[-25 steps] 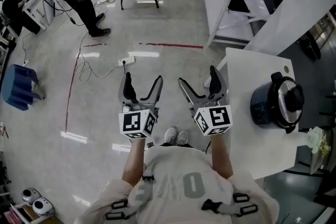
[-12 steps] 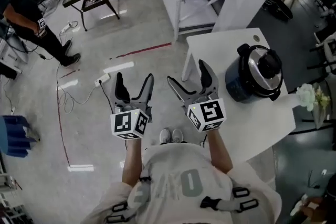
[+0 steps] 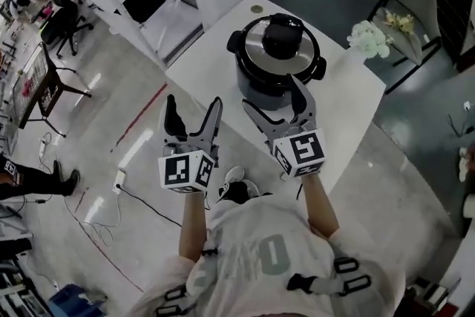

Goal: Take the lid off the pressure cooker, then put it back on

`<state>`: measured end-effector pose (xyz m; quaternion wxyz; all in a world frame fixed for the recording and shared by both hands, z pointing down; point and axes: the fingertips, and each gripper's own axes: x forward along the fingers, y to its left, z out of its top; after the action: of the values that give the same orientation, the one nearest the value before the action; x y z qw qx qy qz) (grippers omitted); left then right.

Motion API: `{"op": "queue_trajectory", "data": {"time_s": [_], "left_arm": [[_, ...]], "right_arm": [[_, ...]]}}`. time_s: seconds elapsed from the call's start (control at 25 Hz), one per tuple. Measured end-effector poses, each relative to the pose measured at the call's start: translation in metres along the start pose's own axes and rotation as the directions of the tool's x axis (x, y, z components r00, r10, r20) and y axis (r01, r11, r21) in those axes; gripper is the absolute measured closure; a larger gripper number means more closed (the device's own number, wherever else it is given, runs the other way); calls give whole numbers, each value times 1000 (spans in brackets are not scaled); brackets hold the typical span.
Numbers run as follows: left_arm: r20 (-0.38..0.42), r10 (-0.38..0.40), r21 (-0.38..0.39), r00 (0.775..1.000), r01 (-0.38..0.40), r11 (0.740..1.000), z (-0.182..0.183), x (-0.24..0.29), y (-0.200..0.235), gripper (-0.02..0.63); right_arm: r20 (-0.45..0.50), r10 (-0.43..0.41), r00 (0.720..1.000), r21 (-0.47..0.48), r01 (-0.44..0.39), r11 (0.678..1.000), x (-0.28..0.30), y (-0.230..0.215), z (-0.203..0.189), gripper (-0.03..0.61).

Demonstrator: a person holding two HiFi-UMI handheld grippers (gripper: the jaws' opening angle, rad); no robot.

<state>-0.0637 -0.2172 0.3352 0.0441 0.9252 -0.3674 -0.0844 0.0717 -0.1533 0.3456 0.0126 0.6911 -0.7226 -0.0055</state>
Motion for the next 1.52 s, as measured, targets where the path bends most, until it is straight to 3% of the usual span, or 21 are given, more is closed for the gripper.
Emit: {"op": "queue_trajectory", "data": {"time_s": [0.2, 0.36, 0.56, 0.72, 0.96, 1.12, 1.28, 1.4, 1.52], "left_arm": [[-37, -181, -21, 983, 180, 983, -17, 57, -30, 166], [-65, -302, -13, 951, 302, 953, -20, 88, -49, 166], [-76, -411, -15, 908, 411, 911, -21, 106, -57, 166], [-80, -445, -17, 892, 445, 895, -20, 116, -51, 166], [-67, -474, -11, 878, 474, 880, -21, 128, -55, 166], [-105, -498, -28, 861, 498, 867, -33, 138, -65, 166], [-131, -494, -24, 860, 495, 869, -38, 147, -76, 166], [-147, -487, 35, 861, 496, 867, -34, 160, -80, 166], [-173, -479, 101, 860, 500, 860, -30, 177, -81, 166]], "right_arm": [[-28, -234, 972, 21, 235, 972, -26, -66, -9, 109], [-35, -358, 933, 20, 358, 933, -36, -91, -7, 109], [-30, -433, 901, 25, 433, 901, -30, -96, -8, 109], [-34, -458, 888, 19, 459, 888, -22, -94, -10, 109], [-51, -455, 889, 13, 457, 890, -16, -105, -13, 109], [-42, -438, 898, 13, 438, 899, -15, -116, -10, 109], [-58, -407, 912, -14, 407, 913, -16, -130, -9, 109], [-79, -338, 938, -47, 335, 941, -8, -137, -9, 109], [-105, -222, 970, -81, 214, 974, 10, -139, -8, 109]]}}
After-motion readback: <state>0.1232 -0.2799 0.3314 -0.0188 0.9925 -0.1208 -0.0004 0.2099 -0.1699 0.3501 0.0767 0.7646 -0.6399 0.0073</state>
